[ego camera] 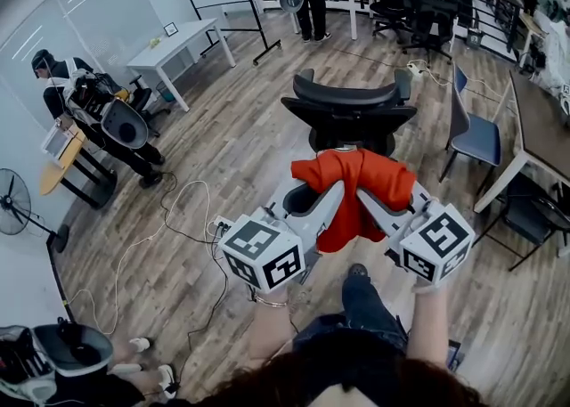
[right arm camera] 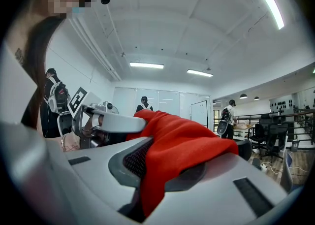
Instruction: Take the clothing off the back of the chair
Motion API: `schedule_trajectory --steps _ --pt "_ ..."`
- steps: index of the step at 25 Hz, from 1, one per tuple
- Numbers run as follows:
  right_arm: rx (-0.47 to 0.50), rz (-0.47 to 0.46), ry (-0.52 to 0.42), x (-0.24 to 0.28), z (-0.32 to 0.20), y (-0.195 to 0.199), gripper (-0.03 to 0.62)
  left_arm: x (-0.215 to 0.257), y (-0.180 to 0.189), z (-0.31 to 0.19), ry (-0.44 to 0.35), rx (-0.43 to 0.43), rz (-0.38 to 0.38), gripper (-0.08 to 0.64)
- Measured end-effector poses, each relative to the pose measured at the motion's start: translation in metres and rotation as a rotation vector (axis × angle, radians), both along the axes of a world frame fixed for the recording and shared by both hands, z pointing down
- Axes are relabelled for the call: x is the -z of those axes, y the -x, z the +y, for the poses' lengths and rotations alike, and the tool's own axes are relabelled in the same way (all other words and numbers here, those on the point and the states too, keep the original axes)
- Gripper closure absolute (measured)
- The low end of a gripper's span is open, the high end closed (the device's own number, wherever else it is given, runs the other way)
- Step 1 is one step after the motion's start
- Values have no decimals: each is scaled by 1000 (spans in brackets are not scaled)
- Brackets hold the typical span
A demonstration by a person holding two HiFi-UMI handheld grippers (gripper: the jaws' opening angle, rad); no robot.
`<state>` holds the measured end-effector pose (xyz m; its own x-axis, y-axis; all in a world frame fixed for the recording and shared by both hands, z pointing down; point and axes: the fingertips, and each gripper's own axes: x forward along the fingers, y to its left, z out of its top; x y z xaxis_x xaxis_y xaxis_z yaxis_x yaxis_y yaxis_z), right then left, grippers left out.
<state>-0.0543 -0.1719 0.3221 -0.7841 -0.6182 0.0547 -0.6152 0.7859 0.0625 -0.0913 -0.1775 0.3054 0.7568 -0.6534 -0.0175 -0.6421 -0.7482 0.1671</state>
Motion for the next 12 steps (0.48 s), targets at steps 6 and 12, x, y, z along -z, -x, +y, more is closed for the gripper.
schedule_trajectory --steps 6,12 --pt "-8 2 6 -3 18 -4 532 -3 -4 18 0 -2 -1 470" --pt "-1 9 -3 0 25 -16 534 0 -16 24 -5 -1 0 469"
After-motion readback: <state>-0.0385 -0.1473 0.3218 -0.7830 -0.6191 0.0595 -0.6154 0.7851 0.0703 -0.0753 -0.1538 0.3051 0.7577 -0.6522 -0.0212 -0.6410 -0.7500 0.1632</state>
